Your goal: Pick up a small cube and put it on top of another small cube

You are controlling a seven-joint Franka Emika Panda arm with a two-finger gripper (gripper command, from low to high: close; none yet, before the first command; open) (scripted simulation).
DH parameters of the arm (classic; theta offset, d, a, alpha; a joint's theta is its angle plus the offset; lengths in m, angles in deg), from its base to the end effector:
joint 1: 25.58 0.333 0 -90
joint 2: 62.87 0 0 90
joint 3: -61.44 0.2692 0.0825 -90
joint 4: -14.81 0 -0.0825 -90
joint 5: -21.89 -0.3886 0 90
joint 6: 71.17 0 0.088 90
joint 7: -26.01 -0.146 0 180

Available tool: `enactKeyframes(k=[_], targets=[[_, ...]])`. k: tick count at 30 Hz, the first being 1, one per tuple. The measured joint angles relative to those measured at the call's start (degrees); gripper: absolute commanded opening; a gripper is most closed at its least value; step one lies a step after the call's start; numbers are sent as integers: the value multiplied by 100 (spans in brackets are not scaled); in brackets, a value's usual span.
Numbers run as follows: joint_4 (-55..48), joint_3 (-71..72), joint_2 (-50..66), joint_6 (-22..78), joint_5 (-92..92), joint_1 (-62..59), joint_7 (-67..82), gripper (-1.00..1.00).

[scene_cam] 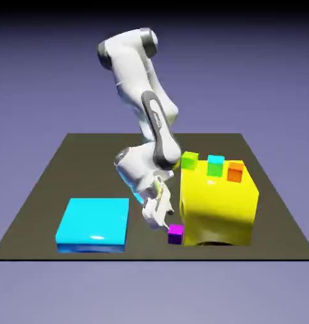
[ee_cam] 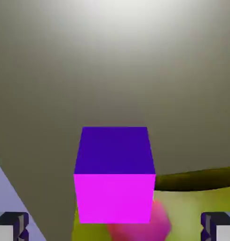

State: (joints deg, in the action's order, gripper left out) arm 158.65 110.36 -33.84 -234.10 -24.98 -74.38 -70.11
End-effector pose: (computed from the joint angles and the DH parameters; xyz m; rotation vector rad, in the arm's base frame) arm 0.4338 0.0452 0.0643 -0.8135 2.6416 0.7461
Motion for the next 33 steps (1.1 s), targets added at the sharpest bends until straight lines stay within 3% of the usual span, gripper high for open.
enactKeyframes(k=[3,4,13,26,33], targets=[[-170,-189,622,-497,46,318,102,0],[-221,-246,811,-647,60,414,132,-100],[162,190,-628,504,-39,-296,-96,-100],[-1377,-140,-1868,3619,-651,-28,1681,-100],[-1265,-687,-2979,4285,-293,1406,127,-100]])
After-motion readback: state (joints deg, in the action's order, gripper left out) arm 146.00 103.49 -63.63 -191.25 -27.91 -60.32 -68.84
